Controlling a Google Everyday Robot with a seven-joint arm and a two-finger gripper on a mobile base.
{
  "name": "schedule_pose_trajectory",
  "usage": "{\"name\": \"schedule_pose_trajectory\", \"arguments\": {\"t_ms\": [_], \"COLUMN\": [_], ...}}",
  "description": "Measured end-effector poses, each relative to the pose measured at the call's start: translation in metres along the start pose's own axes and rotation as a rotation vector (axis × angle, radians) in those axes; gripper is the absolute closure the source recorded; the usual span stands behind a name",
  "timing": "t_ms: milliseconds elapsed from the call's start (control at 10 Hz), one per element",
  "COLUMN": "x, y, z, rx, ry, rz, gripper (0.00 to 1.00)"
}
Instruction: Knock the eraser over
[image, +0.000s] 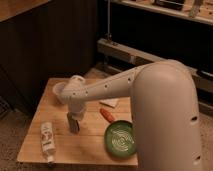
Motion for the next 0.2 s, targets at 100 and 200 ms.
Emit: {"name": "schedule_pose_trajectory", "arguments": {"t_ms": [100,200], "x": [0.0000,-0.0012], "y": [-0.0004,0.0001], "z": [-0.0004,-0.0008], "rx": [0.001,0.002], "ry": [-0.002,-0.004], "rz": [0.000,-0.002], "gripper": [1.00,1.00]}}
